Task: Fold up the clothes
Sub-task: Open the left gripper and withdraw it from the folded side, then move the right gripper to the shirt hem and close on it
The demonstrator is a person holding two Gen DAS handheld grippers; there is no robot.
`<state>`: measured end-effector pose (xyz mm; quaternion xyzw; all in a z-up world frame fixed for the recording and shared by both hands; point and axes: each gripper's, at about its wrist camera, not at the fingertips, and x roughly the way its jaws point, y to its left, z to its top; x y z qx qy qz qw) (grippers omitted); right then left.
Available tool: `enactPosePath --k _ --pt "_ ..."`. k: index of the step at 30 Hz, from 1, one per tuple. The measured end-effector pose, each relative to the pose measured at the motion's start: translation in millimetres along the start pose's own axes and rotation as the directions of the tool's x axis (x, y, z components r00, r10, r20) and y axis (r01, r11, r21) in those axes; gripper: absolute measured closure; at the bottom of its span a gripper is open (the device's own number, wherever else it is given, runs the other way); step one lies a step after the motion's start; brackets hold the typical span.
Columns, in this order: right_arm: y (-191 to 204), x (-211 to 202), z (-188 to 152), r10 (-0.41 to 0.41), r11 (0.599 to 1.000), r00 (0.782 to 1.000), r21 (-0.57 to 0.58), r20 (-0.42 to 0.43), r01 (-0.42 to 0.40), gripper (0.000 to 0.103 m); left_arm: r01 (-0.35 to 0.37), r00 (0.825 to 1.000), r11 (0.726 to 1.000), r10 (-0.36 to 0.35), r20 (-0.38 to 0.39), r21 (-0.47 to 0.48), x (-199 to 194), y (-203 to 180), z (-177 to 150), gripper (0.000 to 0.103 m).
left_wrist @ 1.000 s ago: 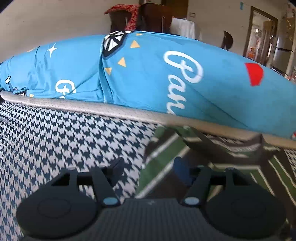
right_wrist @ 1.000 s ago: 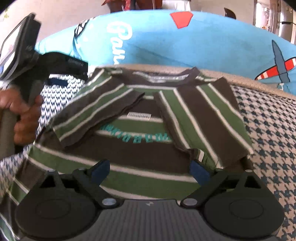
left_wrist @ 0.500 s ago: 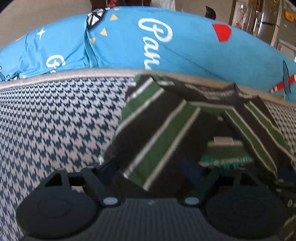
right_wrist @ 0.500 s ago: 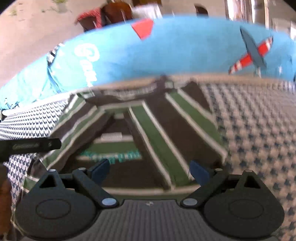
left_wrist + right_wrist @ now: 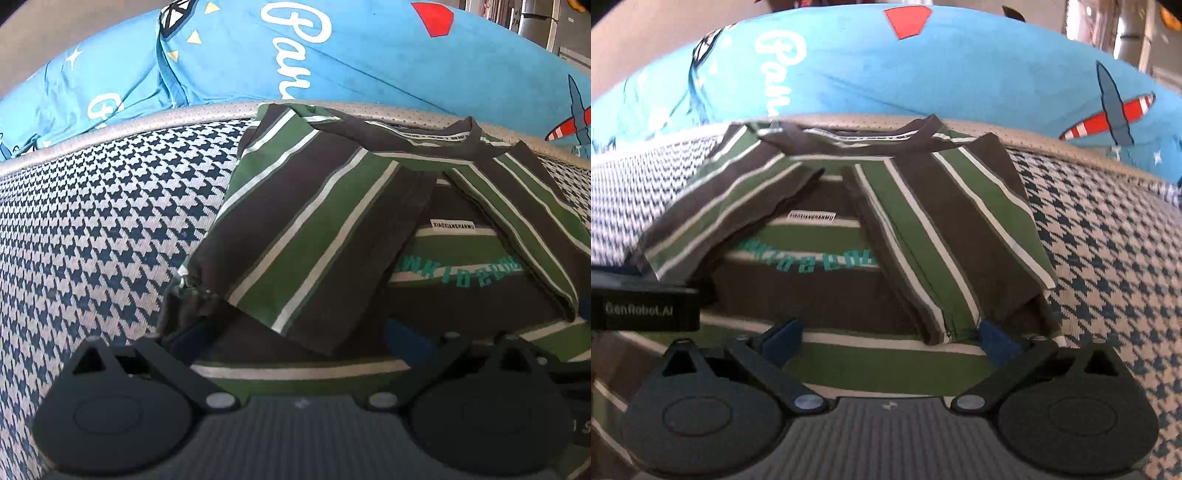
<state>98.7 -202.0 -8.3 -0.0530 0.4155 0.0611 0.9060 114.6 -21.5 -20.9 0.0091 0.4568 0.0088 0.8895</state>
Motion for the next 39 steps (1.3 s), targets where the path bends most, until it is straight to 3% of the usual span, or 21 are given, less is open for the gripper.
enactPosePath --k 8,15,20,27,32,39 --pt "5.6 2.0 -1.5 -0.028 0.999 0.999 -0.018 0.016 0.028 0.000 0.000 1.000 1.000 0.000 -0.007 0.001 -1.3 1.0 3.4 0.000" --pt "4.1 -2.2 -2.4 -0.021 0.999 1.000 -0.025 0.019 0.021 0.000 -0.018 1.000 0.999 0.018 -0.011 -0.041 -25.2 10.7 -17.3 0.000" --pt "-5.9 -22.6 -8.7 0.011 1.000 0.999 -0.020 0.041 -0.010 0.000 -0.021 1.000 0.997 0.020 -0.019 -0.078 -42.0 21.0 -32.7 0.000" --pt "-42.1 -61.9 -18.0 -0.014 1.000 0.994 0.024 0.105 0.011 0.000 -0.028 0.999 0.995 0.026 -0.022 -0.097 -57.4 27.8 -47.3 0.000" --pt "-76.6 -77.0 -24.6 -0.020 0.991 0.995 0.130 0.098 0.008 0.019 -0.027 0.999 0.994 0.024 -0.023 -0.103 -58.1 28.8 -47.0 0.000" --pt "-114.8 -78.8 -23.8 -0.009 0.956 0.994 0.291 0.107 -0.023 0.035 -0.013 0.999 0.993 0.009 -0.036 -0.119 -55.1 28.9 -44.8 0.000"
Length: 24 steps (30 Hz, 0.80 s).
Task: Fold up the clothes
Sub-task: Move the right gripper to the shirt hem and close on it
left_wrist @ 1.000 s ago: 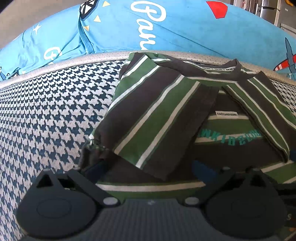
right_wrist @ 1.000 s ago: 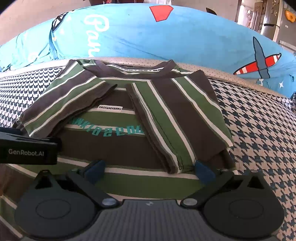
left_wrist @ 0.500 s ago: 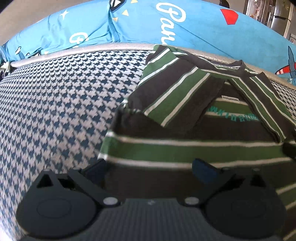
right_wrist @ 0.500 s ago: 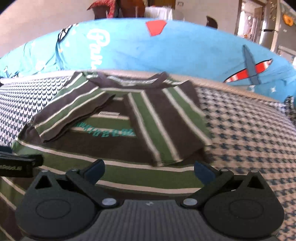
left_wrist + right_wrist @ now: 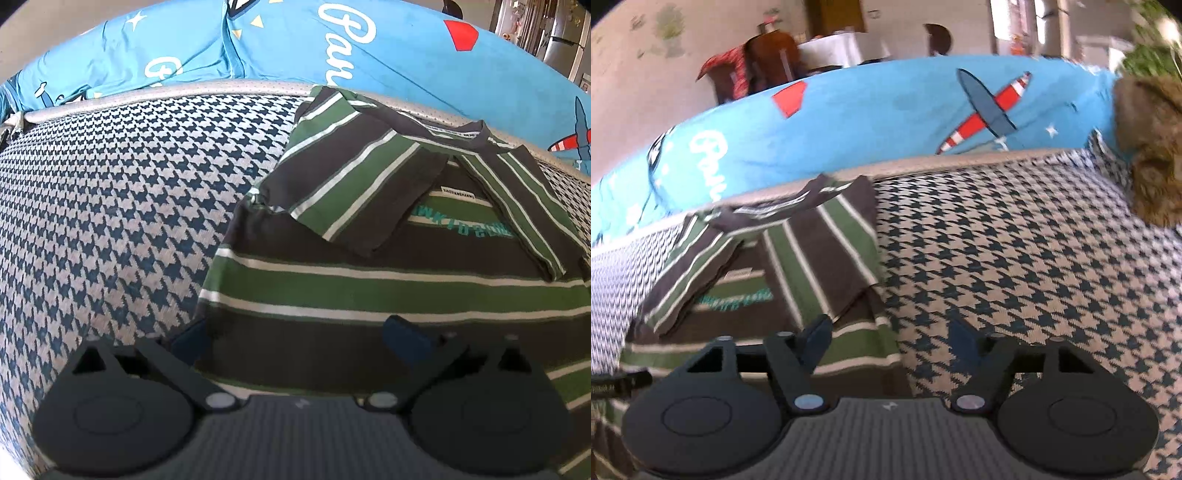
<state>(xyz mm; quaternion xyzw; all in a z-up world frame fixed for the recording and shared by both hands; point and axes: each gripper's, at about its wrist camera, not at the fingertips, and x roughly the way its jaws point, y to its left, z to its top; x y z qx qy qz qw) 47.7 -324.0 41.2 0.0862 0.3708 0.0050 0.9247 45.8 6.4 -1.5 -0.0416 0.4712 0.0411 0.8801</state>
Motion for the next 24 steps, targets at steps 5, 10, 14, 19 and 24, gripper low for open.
enactPosePath --k 5,10,14,19,24 --pt "-12.7 16.6 7.6 0.077 0.988 0.997 0.134 -0.011 -0.075 0.043 0.005 1.000 1.000 -0.005 0.001 -0.010 -1.1 3.5 1.1 0.000" --pt "-17.8 33.9 12.7 0.125 0.971 0.992 0.207 -0.013 -0.119 0.043 0.008 1.000 0.999 -0.008 -0.002 -0.034 -1.6 9.0 3.0 0.000" --pt "-22.6 45.9 15.4 0.139 0.958 0.990 0.255 -0.021 -0.129 0.043 0.007 1.000 0.999 -0.007 -0.011 -0.038 -0.7 10.5 3.4 0.000" --pt "-16.9 58.0 18.8 0.139 0.963 0.990 0.237 -0.030 -0.128 0.043 0.001 1.000 1.000 -0.001 -0.014 -0.028 -0.1 9.5 3.2 0.000" --pt "-7.2 65.6 21.3 0.151 0.970 0.988 0.199 -0.024 -0.143 0.047 -0.006 1.000 1.000 0.006 -0.019 -0.019 1.5 8.2 4.1 0.000"
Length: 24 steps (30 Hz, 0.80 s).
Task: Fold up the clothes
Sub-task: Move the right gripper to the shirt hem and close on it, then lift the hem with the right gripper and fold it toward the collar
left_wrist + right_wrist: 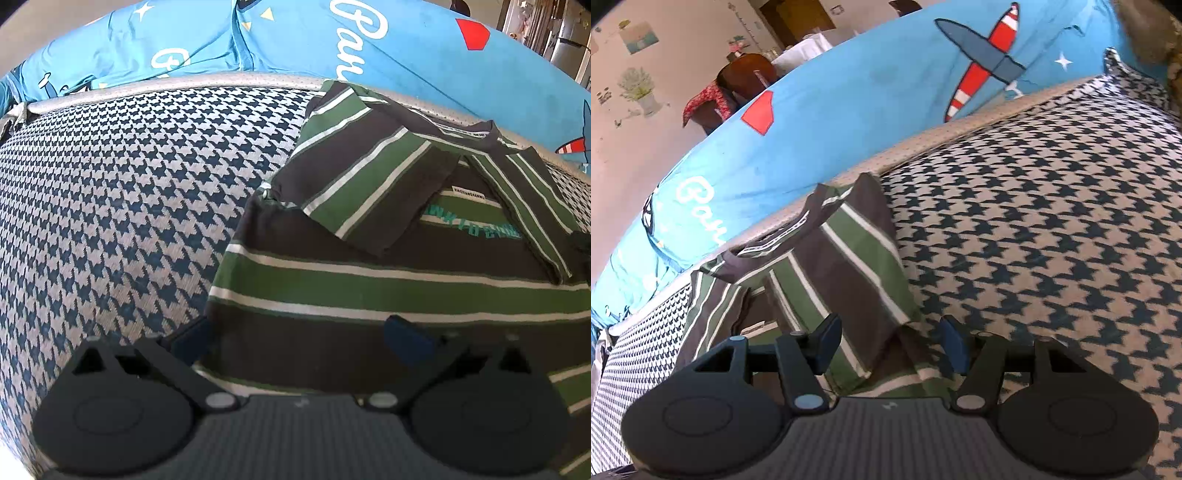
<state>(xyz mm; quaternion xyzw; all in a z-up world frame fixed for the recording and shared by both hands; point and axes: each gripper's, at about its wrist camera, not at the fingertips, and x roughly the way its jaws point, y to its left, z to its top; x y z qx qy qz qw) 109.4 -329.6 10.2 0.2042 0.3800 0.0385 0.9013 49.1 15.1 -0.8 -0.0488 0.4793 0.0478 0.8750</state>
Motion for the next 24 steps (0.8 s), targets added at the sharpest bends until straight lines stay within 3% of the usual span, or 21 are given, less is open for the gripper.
enactPosePath --k 5,9,19,24 --pt "5.6 8.9 0.5 -0.014 0.999 1.000 -0.046 0.018 0.014 0.061 -0.003 1.000 1.000 0.003 -0.003 0.005 0.8 -0.2 0.3 0.000" --pt "7.3 13.8 0.7 -0.023 0.998 0.999 -0.066 0.025 0.024 0.087 -0.004 1.000 1.000 0.004 -0.005 0.003 1.1 0.5 1.2 0.000" --pt "15.5 5.3 1.8 0.014 0.997 0.998 -0.072 0.059 -0.010 0.089 -0.003 1.000 1.000 0.003 -0.009 -0.006 0.2 1.3 1.7 0.000" --pt "10.4 12.3 -0.2 -0.016 0.999 0.999 -0.041 0.040 0.018 0.086 -0.004 1.000 1.000 0.004 -0.011 -0.014 -0.2 1.9 3.5 0.000"
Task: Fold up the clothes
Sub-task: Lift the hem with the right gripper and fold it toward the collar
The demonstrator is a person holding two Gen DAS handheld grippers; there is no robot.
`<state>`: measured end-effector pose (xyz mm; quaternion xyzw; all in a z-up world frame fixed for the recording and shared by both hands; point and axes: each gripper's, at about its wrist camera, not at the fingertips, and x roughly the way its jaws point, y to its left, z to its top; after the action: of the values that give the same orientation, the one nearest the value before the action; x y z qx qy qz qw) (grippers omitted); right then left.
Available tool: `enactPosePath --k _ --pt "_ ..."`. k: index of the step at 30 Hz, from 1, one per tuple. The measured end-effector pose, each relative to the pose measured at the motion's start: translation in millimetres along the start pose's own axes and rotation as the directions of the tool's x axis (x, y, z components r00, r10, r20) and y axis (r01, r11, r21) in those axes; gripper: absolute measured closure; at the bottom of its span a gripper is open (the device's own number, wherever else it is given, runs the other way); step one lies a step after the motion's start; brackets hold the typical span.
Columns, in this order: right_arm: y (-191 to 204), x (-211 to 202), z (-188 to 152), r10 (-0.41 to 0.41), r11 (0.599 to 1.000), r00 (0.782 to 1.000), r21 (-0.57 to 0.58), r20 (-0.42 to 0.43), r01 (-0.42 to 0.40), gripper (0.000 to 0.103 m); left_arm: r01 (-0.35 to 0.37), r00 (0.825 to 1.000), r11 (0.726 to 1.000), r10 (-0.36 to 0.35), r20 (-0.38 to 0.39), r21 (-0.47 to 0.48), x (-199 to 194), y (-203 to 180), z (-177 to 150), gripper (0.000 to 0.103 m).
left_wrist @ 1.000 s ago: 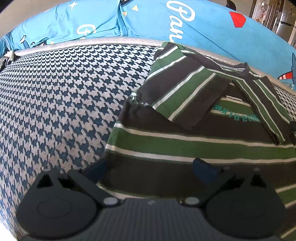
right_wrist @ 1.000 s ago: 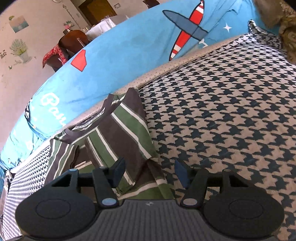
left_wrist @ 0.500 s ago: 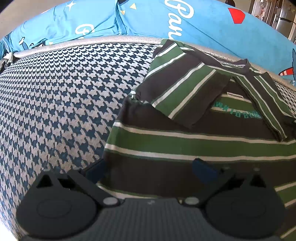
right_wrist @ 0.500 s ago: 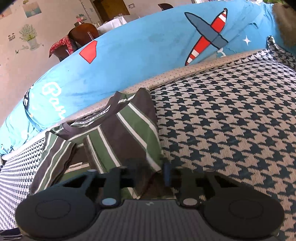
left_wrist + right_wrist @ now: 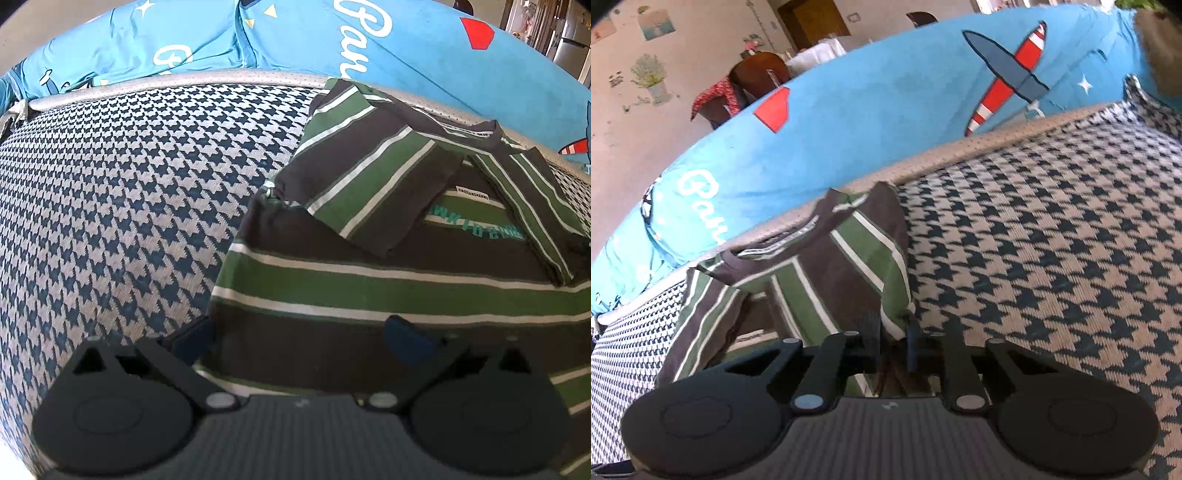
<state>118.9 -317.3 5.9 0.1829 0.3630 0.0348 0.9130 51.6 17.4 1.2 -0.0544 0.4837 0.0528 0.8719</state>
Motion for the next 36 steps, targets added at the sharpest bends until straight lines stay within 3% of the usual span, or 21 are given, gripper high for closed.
enactPosePath --k 18,28,36 --pt "33.4 -13.3 -1.7 0.037 0.994 0.997 -0.107 0.063 -0.030 0.089 0.007 1.000 0.994 -0.007 0.000 -0.110 -9.3 28.0 17.3 0.000" --pt "114.4 -21.0 -1.8 0.142 0.966 0.986 -0.231 0.083 -0.120 0.089 -0.027 0.999 0.981 0.034 0.036 -0.191 -26.2 65.3 21.9 0.000" --pt "207.5 -1.9 -31.3 0.319 0.898 0.948 -0.325 0.013 -0.298 0.090 -0.069 0.996 0.958 0.079 0.028 -0.279 -32.3 112.4 19.2 0.000"
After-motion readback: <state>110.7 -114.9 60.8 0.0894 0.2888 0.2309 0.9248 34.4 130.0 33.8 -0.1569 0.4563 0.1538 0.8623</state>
